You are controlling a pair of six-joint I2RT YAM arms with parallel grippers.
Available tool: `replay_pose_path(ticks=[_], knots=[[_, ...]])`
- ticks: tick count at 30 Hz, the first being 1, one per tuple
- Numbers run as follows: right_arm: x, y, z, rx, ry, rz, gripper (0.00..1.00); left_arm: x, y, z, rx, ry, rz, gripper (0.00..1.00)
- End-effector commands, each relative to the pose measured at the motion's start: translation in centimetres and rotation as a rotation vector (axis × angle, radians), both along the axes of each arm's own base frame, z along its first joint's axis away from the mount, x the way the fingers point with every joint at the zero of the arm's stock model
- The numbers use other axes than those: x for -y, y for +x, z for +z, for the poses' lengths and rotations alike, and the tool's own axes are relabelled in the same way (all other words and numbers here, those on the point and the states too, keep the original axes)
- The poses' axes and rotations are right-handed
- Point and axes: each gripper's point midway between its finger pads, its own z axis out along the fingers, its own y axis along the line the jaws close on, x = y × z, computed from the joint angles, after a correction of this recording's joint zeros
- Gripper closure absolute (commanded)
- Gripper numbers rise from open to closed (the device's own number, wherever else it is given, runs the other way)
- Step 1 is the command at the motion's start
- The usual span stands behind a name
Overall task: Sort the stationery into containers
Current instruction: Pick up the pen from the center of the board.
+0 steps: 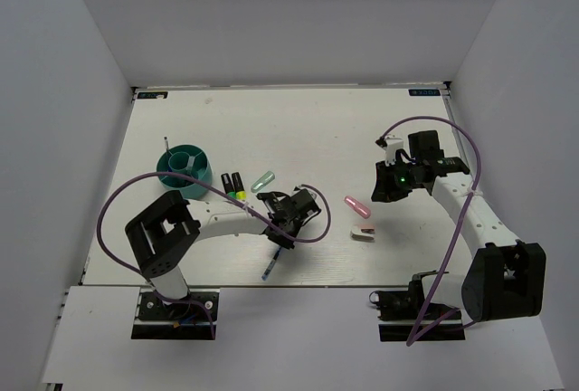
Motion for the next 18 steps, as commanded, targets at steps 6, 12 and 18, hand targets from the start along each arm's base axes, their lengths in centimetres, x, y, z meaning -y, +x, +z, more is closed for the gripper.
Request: replay_pose_path(ticks=[6, 12, 18], knots=[[-0.1, 0.3, 1.0, 0.032, 0.016, 0.011, 0.67, -2.4, 2.1, 3.8, 0.13, -0.014, 0.068, 0.9], [-0.3, 0.1, 1.0, 0.029, 0.027, 0.019, 0.9, -10.1, 8.0, 12.2, 0.456, -0.104, 0.325, 1.0], [-0.4, 0.2, 0.9, 0.035, 0.031, 0.022, 1.0, -20.7, 11.5, 20.7, 0.885, -0.176, 0.691, 1.0]])
